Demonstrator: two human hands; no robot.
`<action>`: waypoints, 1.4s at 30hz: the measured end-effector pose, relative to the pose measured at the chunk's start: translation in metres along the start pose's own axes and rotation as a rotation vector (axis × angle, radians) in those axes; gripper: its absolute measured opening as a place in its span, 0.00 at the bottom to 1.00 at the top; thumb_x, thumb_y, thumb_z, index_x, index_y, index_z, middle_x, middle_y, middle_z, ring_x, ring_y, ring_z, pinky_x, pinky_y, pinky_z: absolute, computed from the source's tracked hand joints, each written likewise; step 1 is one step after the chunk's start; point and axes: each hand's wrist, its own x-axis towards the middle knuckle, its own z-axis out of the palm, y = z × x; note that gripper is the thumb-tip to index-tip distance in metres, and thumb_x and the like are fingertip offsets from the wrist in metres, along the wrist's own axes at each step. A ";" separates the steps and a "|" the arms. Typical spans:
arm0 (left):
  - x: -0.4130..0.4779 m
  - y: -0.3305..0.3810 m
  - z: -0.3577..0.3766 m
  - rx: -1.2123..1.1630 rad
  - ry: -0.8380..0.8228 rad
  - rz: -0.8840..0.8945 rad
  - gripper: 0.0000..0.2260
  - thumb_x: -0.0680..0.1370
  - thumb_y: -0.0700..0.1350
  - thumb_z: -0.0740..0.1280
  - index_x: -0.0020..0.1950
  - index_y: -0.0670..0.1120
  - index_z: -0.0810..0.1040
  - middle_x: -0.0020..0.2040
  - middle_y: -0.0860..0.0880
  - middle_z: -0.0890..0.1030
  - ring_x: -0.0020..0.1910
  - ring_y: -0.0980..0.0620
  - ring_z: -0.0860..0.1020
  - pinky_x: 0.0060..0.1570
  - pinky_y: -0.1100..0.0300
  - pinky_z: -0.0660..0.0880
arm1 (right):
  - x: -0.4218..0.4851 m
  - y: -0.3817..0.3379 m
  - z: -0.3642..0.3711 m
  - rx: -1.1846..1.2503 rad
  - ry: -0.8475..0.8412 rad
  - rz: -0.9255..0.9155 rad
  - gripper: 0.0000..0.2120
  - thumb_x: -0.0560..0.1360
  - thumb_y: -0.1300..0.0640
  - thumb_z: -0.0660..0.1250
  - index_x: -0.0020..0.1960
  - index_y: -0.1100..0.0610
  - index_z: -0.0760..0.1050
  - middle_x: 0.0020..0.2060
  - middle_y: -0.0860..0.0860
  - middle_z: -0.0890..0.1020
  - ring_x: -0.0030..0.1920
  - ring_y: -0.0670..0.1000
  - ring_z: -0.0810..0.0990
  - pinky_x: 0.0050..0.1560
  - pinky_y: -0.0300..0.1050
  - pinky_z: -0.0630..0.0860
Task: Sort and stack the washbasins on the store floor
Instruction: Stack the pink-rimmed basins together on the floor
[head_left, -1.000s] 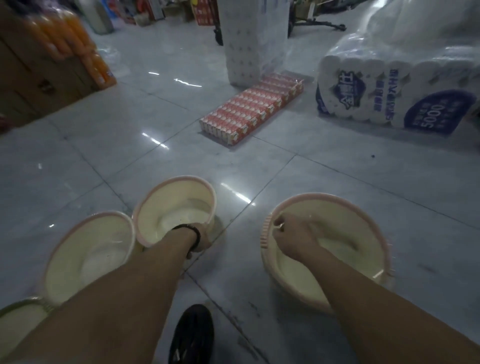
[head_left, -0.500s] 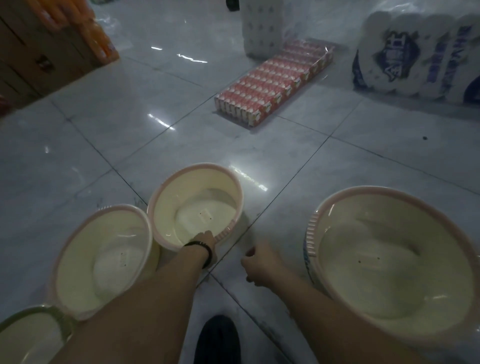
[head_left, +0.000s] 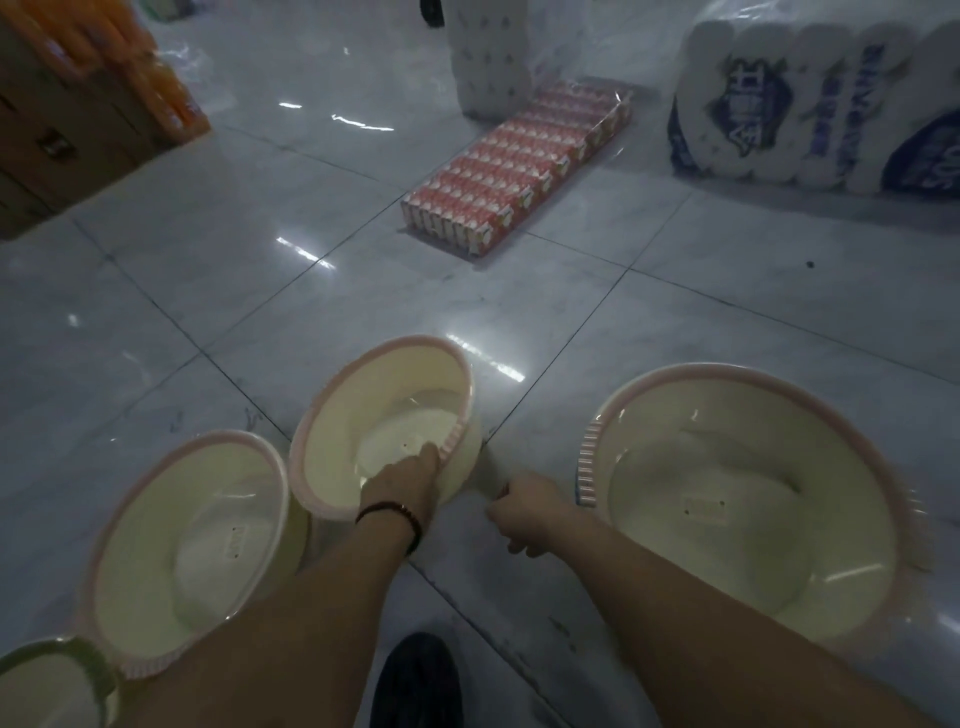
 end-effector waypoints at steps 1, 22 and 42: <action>0.002 0.009 -0.020 -0.049 0.061 -0.014 0.14 0.81 0.45 0.61 0.67 0.50 0.66 0.57 0.44 0.80 0.53 0.39 0.81 0.47 0.48 0.77 | -0.003 -0.003 -0.005 0.039 0.034 -0.025 0.14 0.79 0.54 0.63 0.52 0.64 0.81 0.44 0.62 0.87 0.43 0.62 0.90 0.46 0.60 0.88; -0.150 0.218 -0.181 -0.478 0.018 0.585 0.58 0.64 0.46 0.85 0.83 0.62 0.51 0.70 0.53 0.76 0.63 0.48 0.78 0.62 0.53 0.77 | -0.208 0.049 -0.191 0.849 0.708 -0.149 0.15 0.69 0.45 0.81 0.43 0.57 0.84 0.37 0.56 0.88 0.30 0.58 0.88 0.32 0.55 0.87; -0.112 0.197 -0.088 0.476 -0.173 0.751 0.25 0.81 0.35 0.66 0.73 0.57 0.73 0.69 0.48 0.78 0.70 0.44 0.73 0.72 0.46 0.70 | -0.174 0.251 -0.257 0.215 0.777 0.145 0.18 0.81 0.48 0.68 0.41 0.62 0.80 0.35 0.56 0.80 0.35 0.54 0.77 0.32 0.44 0.68</action>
